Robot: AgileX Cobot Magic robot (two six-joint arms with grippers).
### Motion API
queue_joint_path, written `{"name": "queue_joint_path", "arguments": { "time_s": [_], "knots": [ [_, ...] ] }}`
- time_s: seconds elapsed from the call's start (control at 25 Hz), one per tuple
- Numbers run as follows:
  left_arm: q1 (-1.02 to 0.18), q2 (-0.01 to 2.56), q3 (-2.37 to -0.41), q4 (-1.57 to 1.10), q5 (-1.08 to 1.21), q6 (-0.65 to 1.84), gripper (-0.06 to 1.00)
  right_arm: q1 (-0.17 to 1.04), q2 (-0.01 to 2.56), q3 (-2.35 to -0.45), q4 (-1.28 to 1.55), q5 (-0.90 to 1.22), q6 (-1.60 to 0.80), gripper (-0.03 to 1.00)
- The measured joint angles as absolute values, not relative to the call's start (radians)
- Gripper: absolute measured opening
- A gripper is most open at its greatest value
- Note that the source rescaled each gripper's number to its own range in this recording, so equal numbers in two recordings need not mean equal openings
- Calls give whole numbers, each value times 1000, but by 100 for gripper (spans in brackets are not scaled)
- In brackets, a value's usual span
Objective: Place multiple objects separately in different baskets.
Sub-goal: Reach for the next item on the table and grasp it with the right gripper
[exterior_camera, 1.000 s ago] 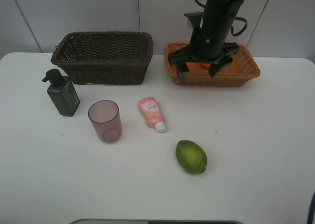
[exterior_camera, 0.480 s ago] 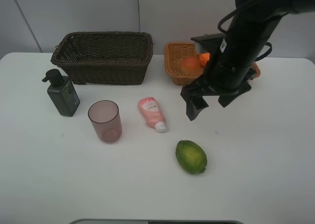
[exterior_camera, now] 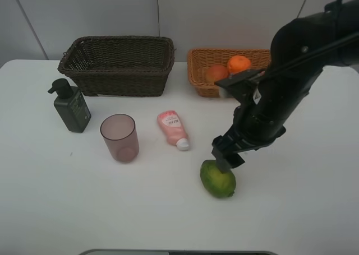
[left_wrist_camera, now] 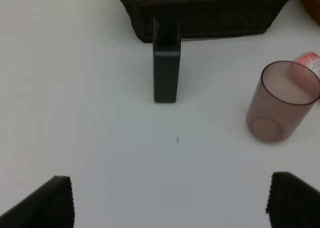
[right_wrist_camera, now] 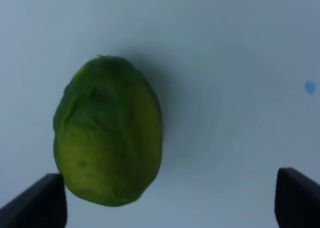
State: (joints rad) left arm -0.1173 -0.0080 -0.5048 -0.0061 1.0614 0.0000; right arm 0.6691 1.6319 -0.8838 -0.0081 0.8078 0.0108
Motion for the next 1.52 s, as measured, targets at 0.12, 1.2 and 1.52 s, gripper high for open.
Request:
{"name": "queue_joint_path", "arguments": {
  "time_s": [0.12,1.2,1.52],
  "knots": [
    [-117,-8,-505,-6,1061,0,99,695,1631,-866,-9,779,12,77],
    [-117,-8,-505,-6,1061,0,99,783,1740,-861,-8,629,248,77],
    [-117,-8,-505,-6,1061,0,99,785,1757,-861,-8,623,251,77]
  ]
}}
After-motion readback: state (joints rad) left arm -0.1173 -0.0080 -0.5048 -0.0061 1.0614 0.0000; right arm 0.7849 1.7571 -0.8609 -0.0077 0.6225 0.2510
